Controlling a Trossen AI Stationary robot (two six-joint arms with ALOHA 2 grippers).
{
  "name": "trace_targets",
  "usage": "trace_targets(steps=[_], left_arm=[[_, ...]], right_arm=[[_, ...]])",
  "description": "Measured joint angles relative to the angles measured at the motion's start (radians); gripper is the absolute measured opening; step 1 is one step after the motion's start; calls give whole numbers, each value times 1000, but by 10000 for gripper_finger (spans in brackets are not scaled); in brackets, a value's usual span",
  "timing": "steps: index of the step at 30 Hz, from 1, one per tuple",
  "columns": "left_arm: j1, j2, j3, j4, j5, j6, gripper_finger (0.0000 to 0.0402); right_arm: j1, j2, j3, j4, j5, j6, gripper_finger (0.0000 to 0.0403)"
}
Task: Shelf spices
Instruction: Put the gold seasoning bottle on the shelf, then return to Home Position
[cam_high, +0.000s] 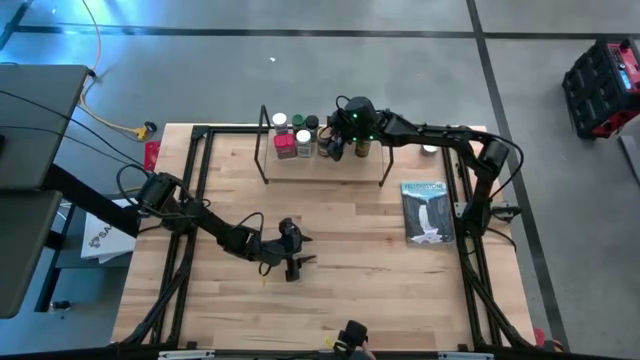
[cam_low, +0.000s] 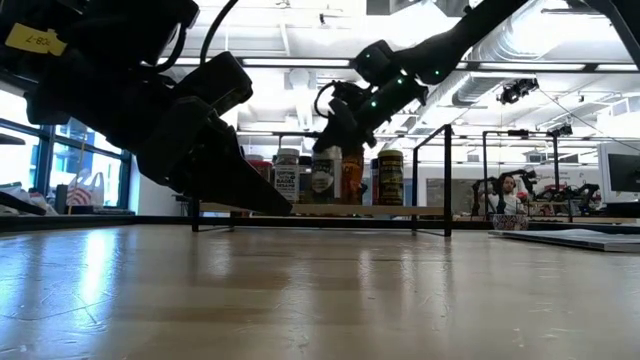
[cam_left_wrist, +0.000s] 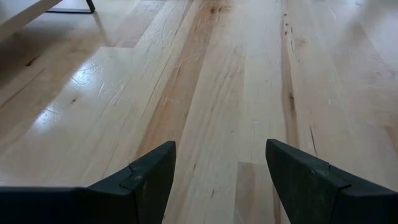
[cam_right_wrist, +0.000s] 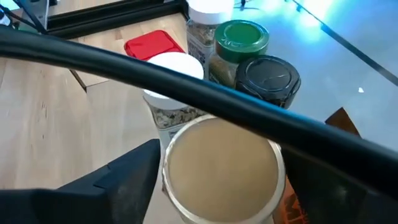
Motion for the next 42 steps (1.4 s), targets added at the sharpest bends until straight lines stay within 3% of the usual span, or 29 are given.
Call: trace_targets(steps=[14,21,26,32,42], left_arm=[[0,0,0,0,4,0,246],[0,0,0,3,3,-5,245],[0,0,0,3,3,-18,246],[0,0,0,21,0,-18,246],[1,0,0,118,-30,26,246]], right_arm=[[13,-34,71,-47,2,-23,340],[50,-106,165,-271,68,-79,341],[94,-223,150,-415,74,-122,341],[134,-424,31,-536,79,-116,342],[198,-899,-360,-568,79,75,342]])
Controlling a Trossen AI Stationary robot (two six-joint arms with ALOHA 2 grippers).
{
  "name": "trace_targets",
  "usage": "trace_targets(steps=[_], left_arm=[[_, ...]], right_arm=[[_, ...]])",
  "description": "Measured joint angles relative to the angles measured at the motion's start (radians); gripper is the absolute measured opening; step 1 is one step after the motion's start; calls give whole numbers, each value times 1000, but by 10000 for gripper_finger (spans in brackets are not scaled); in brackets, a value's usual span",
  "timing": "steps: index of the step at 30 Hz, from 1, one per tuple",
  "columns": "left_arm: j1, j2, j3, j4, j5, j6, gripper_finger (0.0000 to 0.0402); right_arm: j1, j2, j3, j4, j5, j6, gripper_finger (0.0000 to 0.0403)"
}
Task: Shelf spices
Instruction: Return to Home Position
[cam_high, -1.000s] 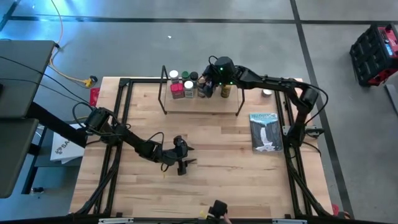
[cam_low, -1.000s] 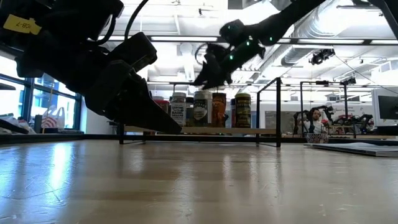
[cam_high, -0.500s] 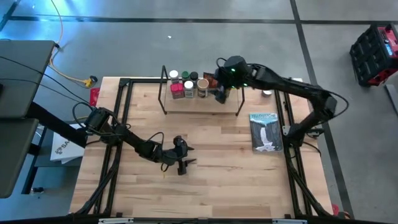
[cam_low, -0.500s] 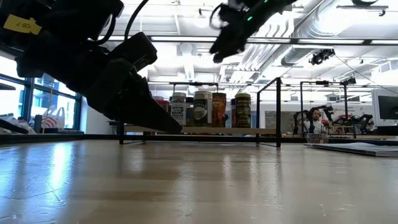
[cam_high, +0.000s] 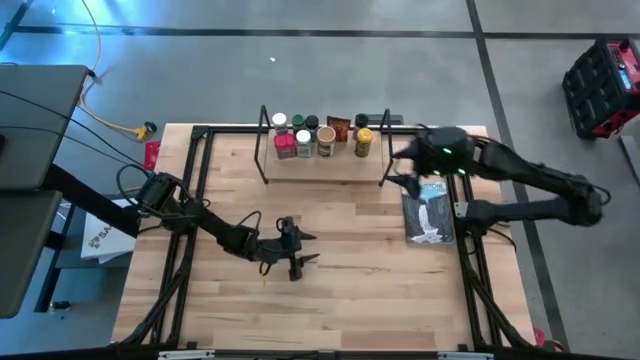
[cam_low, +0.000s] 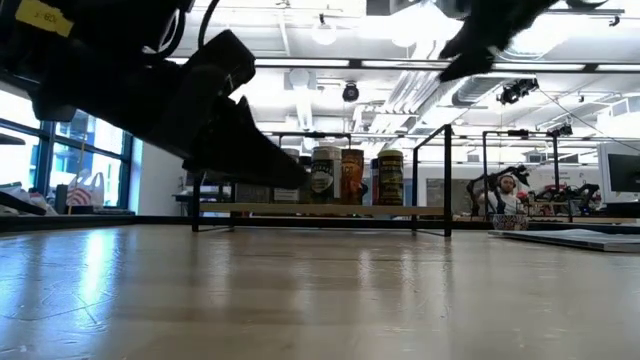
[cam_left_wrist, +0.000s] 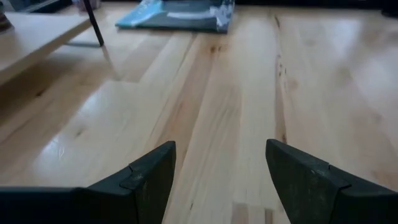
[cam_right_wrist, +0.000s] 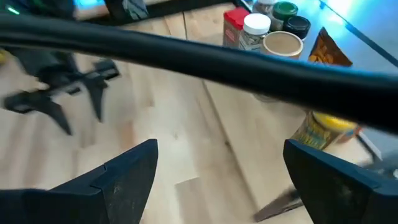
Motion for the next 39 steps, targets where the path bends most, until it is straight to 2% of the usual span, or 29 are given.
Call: trace_targets(steps=[10,16,20,23,26,35,39], left_arm=[[33,0,0,65,2,2,246],[46,0,0,97,4,2,246],[46,0,0,118,4,2,246],[46,0,0,116,4,3,246],[46,0,0,116,4,3,246],[51,0,0,122,3,2,246],[51,0,0,123,3,2,246]], right_arm=[[125,-522,-225,37,-1,220,342],[193,-788,-405,235,-47,262,342],[221,-908,-519,322,-47,280,342],[232,-964,-589,360,-47,294,342],[240,-962,-641,392,-47,304,342],[272,-955,-909,936,-45,313,342],[272,-955,-941,969,-43,330,342]])
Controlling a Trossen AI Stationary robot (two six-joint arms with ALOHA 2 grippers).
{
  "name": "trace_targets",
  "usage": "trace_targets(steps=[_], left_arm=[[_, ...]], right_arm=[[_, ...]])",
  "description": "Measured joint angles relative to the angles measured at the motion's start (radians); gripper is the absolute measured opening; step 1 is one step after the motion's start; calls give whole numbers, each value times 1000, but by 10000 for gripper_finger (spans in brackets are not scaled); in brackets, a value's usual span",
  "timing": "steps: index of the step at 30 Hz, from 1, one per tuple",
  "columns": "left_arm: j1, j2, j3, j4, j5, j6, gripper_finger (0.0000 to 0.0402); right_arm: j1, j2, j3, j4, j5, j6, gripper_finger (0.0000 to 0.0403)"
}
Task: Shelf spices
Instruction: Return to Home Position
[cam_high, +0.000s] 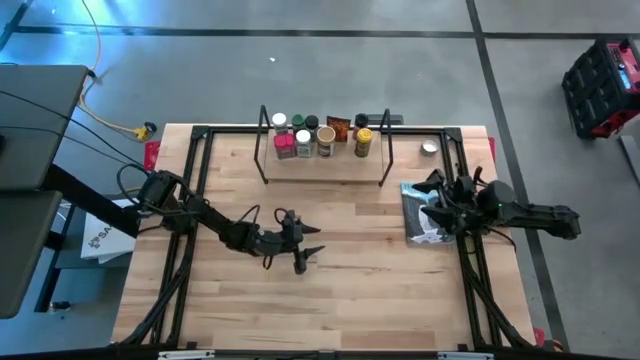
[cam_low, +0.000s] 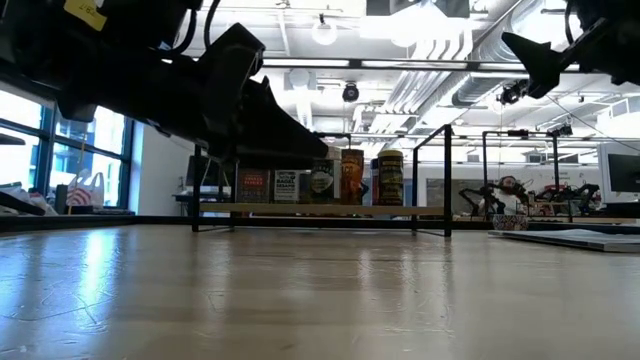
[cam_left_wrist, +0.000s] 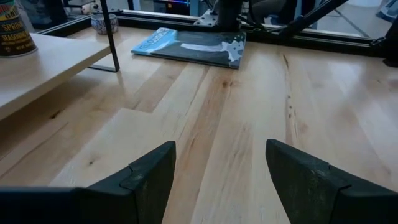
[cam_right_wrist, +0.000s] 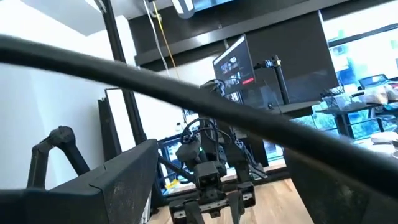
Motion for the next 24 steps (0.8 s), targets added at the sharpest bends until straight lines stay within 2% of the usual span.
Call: trace_targets(steps=[6,11,15,24], left_arm=[[0,-15,0,9,-2,7,246],[0,-107,0,-30,-5,64,246],[0,-271,0,-183,-47,115,246],[0,-744,0,-725,-186,167,246]], right_arm=[[0,0,-2,-48,11,-12,342],[-3,0,-2,-141,17,-28,342],[-3,1,-2,-221,26,-89,342],[-3,1,-2,-338,68,-128,342]])
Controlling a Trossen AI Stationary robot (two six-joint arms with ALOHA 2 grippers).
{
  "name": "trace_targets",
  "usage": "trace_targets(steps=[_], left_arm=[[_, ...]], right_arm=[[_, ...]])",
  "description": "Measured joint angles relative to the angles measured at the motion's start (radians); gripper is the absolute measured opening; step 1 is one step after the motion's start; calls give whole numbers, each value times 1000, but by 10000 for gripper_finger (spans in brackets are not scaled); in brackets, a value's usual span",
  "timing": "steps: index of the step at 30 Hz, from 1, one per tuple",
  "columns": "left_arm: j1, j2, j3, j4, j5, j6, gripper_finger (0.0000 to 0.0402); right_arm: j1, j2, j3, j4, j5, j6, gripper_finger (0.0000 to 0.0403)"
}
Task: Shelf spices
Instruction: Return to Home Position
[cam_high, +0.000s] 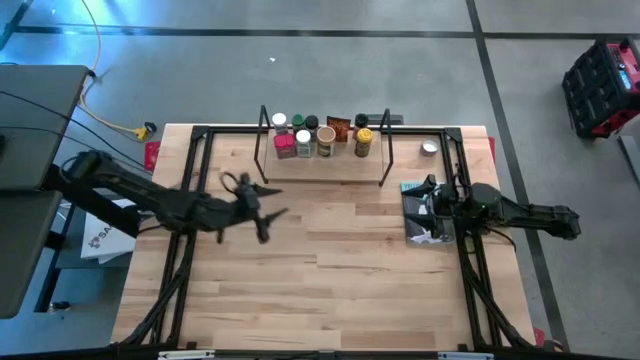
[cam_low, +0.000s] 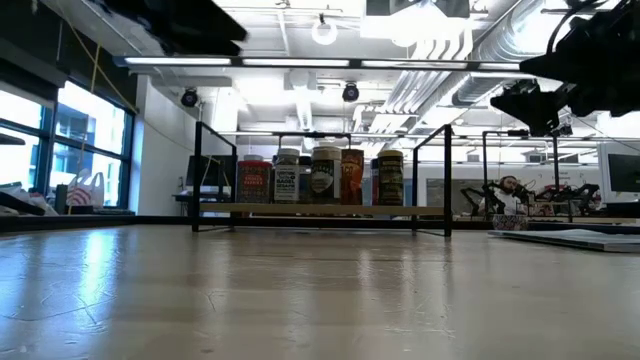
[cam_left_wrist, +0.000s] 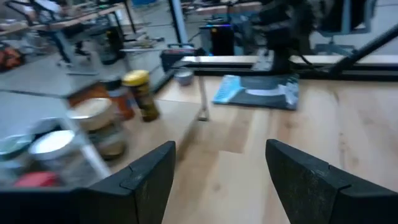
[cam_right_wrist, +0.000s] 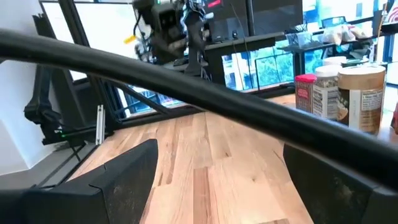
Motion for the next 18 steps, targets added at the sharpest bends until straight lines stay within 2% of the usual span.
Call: trace_targets(steps=[5,10,18], left_arm=[[0,-233,0,-208,-35,-5,246],[-1,-403,0,-392,-72,-16,246],[-2,-631,0,-738,-154,-186,246]], right_arm=[[0,0,0,-7,-1,0,342],[0,0,0,-7,-2,0,342],[0,0,0,-10,-4,24,342]])
